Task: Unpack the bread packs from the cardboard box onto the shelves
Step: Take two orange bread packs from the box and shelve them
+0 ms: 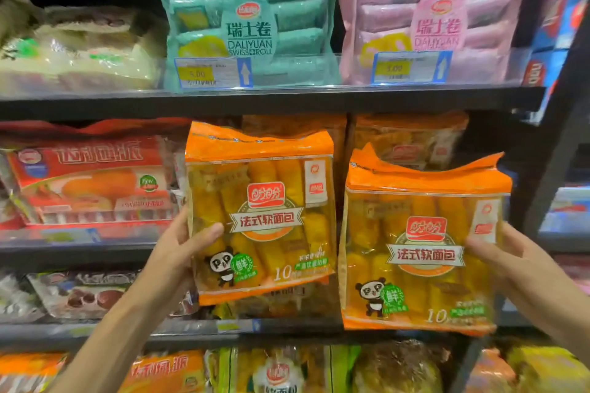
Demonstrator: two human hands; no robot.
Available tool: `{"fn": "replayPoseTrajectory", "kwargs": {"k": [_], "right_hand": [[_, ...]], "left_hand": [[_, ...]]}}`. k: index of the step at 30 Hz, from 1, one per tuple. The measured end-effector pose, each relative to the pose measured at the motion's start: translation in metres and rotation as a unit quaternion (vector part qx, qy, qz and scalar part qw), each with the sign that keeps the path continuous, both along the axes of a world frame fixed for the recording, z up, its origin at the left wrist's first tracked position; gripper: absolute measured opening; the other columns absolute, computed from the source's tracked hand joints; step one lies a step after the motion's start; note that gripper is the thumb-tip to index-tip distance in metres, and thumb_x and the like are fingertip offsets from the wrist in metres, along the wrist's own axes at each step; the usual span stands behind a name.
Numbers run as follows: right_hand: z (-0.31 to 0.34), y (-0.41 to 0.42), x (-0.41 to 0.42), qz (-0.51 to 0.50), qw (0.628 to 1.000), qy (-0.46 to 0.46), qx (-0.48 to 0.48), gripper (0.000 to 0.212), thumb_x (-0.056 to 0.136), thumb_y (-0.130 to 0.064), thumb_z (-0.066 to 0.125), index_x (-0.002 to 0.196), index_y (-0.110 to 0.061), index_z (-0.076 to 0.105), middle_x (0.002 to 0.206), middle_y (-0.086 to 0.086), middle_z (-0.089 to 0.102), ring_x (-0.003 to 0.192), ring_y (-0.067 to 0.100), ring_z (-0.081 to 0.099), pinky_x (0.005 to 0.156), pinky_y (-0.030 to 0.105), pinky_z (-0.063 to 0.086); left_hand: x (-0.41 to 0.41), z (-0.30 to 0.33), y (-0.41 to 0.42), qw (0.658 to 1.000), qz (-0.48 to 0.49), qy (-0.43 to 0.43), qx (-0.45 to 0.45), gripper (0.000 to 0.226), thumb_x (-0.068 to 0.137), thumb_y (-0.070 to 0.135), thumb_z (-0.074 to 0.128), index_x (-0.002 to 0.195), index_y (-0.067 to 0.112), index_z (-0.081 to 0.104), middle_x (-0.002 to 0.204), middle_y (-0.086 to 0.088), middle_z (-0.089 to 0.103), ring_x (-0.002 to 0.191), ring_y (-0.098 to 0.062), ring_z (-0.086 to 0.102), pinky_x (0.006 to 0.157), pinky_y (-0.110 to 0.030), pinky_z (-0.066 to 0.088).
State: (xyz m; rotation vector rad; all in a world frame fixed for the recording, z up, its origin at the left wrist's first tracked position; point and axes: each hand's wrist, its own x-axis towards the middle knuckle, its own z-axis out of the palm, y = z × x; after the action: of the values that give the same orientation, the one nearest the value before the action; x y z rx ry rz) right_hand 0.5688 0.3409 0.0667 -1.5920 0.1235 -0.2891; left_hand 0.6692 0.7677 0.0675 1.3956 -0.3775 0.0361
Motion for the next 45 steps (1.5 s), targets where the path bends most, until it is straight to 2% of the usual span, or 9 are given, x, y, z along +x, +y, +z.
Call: {"fn": "replayPoseTrajectory", "kwargs": {"k": [9,13,17,25,28,33,38,43,45], "right_hand": [[0.020,-0.016,-0.010,-0.024,0.999,-0.008,-0.023,0.044,0.087,-0.034,0.066,0.131,-0.041,0.063,0.124,0.001,0.076,0.108,0.031,0.075,0.101,0.066,0.049],[0.024,-0.016,-0.006,-0.026,0.999,-0.011,-0.018,0.048,0.088,-0.034,0.065,0.136,-0.038,0.060,0.126,0.001,0.075,0.111,0.031,0.074,0.102,0.065,0.049],[0.027,-0.018,0.000,-0.030,0.999,-0.012,-0.006,0.048,0.089,-0.033,0.064,0.137,-0.034,0.060,0.126,0.003,0.075,0.111,0.032,0.074,0.103,0.065,0.049],[0.028,-0.019,0.011,-0.045,0.999,-0.022,0.011,0.051,0.087,-0.035,0.066,0.137,-0.031,0.060,0.125,0.002,0.075,0.112,0.030,0.074,0.104,0.065,0.048],[0.027,-0.020,0.019,-0.043,0.999,-0.029,0.012,0.053,0.087,-0.036,0.068,0.139,-0.031,0.058,0.128,0.002,0.074,0.115,0.031,0.072,0.105,0.066,0.047],[0.036,-0.019,0.030,-0.031,0.998,-0.047,0.013,0.052,0.089,-0.035,0.067,0.140,-0.029,0.058,0.127,0.002,0.074,0.113,0.028,0.073,0.101,0.062,0.051],[0.038,-0.024,0.035,-0.026,0.998,-0.061,0.010,0.051,0.088,-0.035,0.067,0.138,-0.028,0.059,0.126,0.001,0.075,0.111,0.026,0.074,0.097,0.058,0.053],[0.042,-0.020,0.048,-0.014,0.997,-0.079,0.019,0.056,0.087,-0.035,0.069,0.141,-0.027,0.057,0.129,0.003,0.073,0.116,0.029,0.072,0.099,0.058,0.053],[0.044,-0.019,0.055,-0.008,0.996,-0.083,0.019,0.056,0.088,-0.036,0.070,0.141,-0.027,0.056,0.129,0.003,0.073,0.116,0.029,0.072,0.098,0.057,0.053]], "left_hand": [[0.061,0.030,-0.033,0.998,-0.055,-0.014,-0.013,0.061,0.084,0.022,0.068,0.143,0.019,0.055,0.129,-0.010,0.074,0.114,-0.030,0.073,0.082,-0.038,0.065],[0.076,0.041,-0.042,0.998,-0.066,0.008,-0.020,0.092,0.065,0.041,0.092,0.143,0.012,0.054,0.128,-0.015,0.073,0.115,-0.035,0.072,0.084,-0.041,0.064],[0.084,0.050,-0.047,0.998,-0.051,0.015,-0.016,0.049,0.084,0.025,0.077,0.128,0.011,0.063,0.110,-0.009,0.080,0.105,-0.029,0.077,0.076,-0.035,0.066],[0.097,0.050,-0.050,0.997,0.003,0.035,-0.063,0.065,0.071,0.027,0.081,0.130,0.017,0.055,0.118,-0.012,0.077,0.097,-0.026,0.079,0.082,-0.043,0.065],[0.095,0.047,-0.048,0.998,-0.001,0.022,-0.060,0.078,0.058,0.036,0.098,0.123,0.019,0.057,0.109,-0.008,0.080,0.091,-0.022,0.080,0.071,-0.038,0.066],[0.102,0.048,-0.050,0.996,0.030,0.024,-0.079,0.066,0.075,0.022,0.084,0.132,0.012,0.052,0.107,-0.007,0.080,0.089,-0.022,0.080,0.068,-0.036,0.065],[0.105,0.033,-0.052,0.991,0.101,-0.049,0.077,0.036,0.090,0.023,0.078,0.117,0.023,0.056,0.114,-0.006,0.077,0.101,-0.018,0.076,0.085,-0.043,0.063],[0.096,0.033,-0.043,0.980,0.086,-0.063,0.168,0.043,0.094,0.026,0.073,0.130,0.016,0.052,0.112,0.004,0.074,0.093,-0.003,0.075,0.076,-0.020,0.058],[0.094,0.030,-0.038,0.976,0.105,-0.066,0.178,0.044,0.096,0.026,0.071,0.132,0.016,0.048,0.114,0.005,0.071,0.093,-0.002,0.074,0.077,-0.020,0.058]]}}
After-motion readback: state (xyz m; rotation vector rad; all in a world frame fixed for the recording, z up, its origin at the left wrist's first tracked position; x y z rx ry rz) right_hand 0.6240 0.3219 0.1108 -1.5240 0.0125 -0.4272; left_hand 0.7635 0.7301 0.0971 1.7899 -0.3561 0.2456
